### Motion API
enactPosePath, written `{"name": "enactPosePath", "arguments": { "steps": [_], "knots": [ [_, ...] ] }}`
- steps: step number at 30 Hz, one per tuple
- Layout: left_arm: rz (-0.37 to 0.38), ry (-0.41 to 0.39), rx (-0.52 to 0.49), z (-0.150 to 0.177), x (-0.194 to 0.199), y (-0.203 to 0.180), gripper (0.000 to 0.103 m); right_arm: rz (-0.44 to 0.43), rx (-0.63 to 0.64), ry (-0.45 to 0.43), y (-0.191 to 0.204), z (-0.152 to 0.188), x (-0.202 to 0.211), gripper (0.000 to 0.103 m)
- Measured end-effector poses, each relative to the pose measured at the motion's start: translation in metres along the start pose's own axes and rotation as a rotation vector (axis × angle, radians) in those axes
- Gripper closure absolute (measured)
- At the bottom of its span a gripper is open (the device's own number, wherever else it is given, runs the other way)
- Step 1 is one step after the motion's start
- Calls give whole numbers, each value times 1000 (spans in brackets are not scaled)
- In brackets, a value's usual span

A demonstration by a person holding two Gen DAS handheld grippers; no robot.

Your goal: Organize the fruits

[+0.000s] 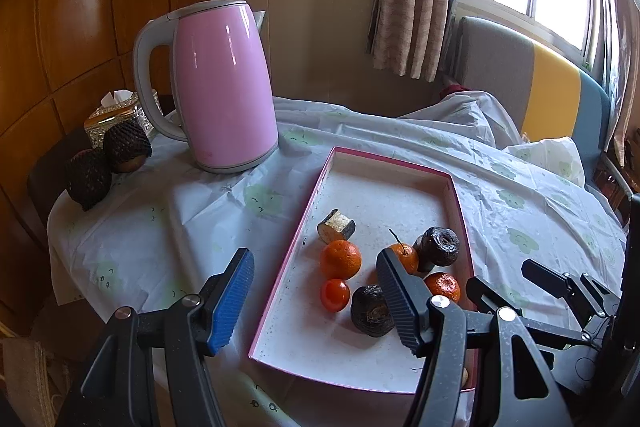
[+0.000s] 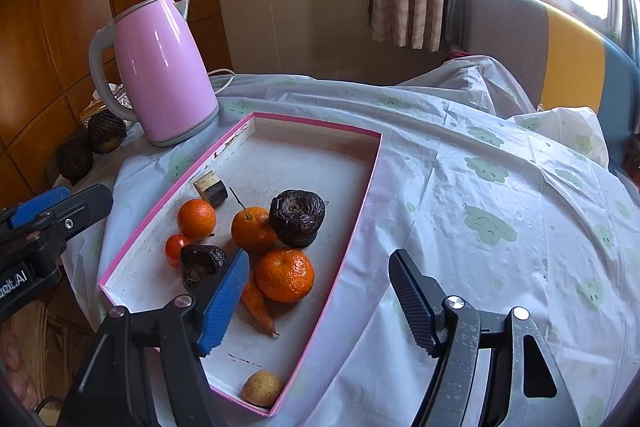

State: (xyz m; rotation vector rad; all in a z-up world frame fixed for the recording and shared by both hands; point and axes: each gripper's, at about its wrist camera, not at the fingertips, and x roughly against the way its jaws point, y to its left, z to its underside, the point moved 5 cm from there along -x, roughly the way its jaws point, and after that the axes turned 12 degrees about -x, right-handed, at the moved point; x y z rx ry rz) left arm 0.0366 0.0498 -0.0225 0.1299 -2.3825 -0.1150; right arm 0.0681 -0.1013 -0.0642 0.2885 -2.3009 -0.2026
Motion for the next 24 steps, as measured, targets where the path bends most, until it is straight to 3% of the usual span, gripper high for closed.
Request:
{"name": "enactPosePath", "arguments": {
  "steps": [14, 19, 24],
  "knots": [
    [26, 21, -5, 3, -5, -4, 39, 2, 3, 9, -1, 3, -3, 29],
    [37, -12, -23, 1, -4, -7, 53, 4, 3, 7, -2, 4, -4, 28],
    [51, -3, -24, 0, -6, -9, 54, 9, -13, 7, -9, 5, -6, 28]
  ]
}}
